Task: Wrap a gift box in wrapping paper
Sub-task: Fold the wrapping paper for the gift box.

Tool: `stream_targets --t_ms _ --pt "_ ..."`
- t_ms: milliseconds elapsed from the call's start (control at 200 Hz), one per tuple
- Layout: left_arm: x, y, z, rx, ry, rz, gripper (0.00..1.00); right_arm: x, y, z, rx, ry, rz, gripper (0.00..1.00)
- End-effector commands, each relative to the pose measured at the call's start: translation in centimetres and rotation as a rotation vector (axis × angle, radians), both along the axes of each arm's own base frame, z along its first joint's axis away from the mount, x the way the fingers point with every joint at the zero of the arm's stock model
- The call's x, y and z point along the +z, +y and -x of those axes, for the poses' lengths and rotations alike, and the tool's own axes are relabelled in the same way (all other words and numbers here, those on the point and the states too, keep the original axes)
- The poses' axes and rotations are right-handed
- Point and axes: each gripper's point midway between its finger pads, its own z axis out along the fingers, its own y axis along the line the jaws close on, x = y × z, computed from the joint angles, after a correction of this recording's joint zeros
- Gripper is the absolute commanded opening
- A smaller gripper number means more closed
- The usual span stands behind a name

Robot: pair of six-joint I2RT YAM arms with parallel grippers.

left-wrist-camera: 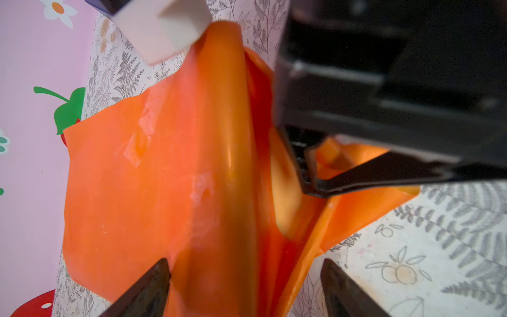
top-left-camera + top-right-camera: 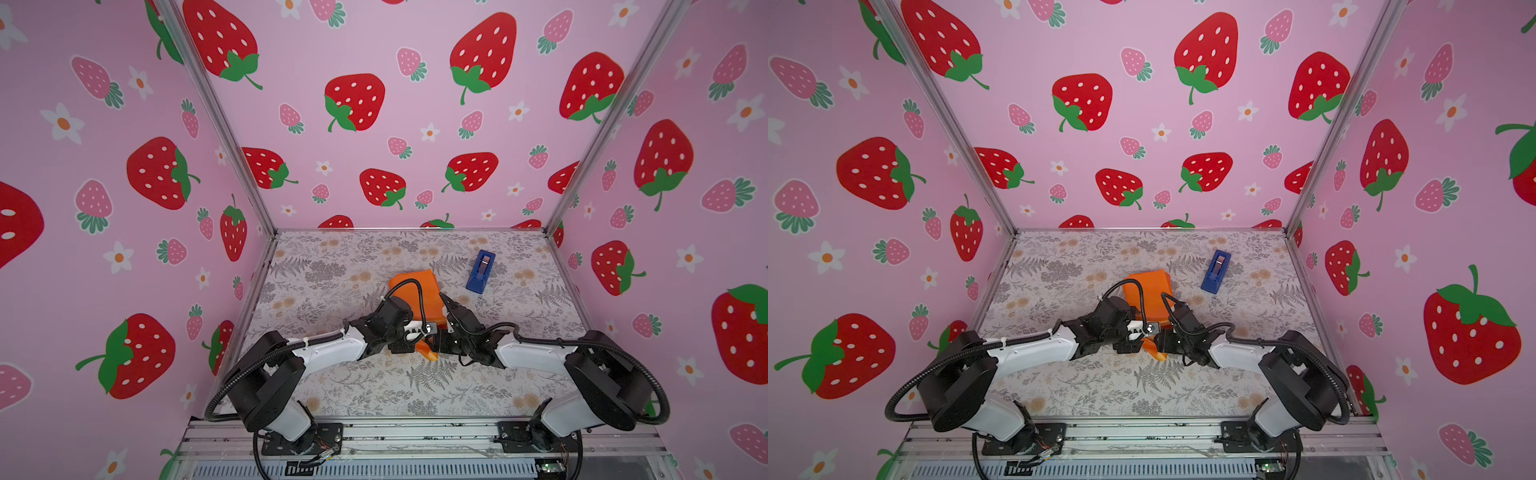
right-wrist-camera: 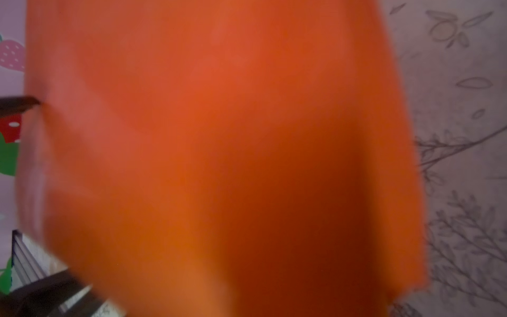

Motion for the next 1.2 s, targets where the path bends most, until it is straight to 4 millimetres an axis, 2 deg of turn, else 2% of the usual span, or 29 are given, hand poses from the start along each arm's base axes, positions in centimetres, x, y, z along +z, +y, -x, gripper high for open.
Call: stream_targets --t_ms 0,90,225,555,800,940,985,1196 --pt "0.1 -0.1 0.2 -0.017 -0.006 -0.015 0.87 0.2 -0.3 1.3 0.054 0.003 -0.002 0.60" --pt "0.1 0.0 0.2 -0.016 -0.010 -0.018 0.87 0.7 0.1 1.1 0.066 -0.016 -0.017 0.57" --pt "-0.1 0.2 0.2 -0.018 -0.008 -0.029 0.87 0.3 0.0 0.5 0.041 -0.011 0.016 0.55" --pt "-0.3 0.5 0.3 -0.016 -0.008 -0.044 0.87 2.3 2.1 -2.3 -0.005 -0.094 -0.051 0.52" --pt "-0.2 0.7 0.3 -0.012 -0.012 -0.046 0.87 2.0 3.4 -2.9 -0.002 -0.088 -0.083 0.52" --pt "-0.2 0.7 0.2 -0.005 -0.014 -0.048 0.87 1.8 2.6 -3.3 -0.041 -0.092 -0.053 0.52" --pt "-0.1 0.7 0.1 -0.003 -0.015 -0.044 0.87 1.7 2.1 -3.3 -0.062 -0.085 -0.027 0.47" --pt "1.0 0.3 -0.4 0.041 -0.016 0.006 0.87 1.1 -0.8 -2.6 -0.128 -0.060 0.066 0.38"
